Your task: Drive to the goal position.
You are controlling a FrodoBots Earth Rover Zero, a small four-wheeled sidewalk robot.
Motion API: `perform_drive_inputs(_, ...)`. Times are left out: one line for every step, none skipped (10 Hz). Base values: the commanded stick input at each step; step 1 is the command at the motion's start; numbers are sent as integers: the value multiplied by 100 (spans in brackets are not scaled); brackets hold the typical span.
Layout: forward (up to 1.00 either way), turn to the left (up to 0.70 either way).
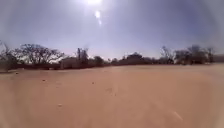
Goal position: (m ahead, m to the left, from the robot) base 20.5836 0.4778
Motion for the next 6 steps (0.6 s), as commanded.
perform_drive_inputs(85,0)
perform_drive_inputs(85,0)
perform_drive_inputs(85,0)
perform_drive_inputs(85,0)
perform_drive_inputs(85,0)
perform_drive_inputs(85,0)
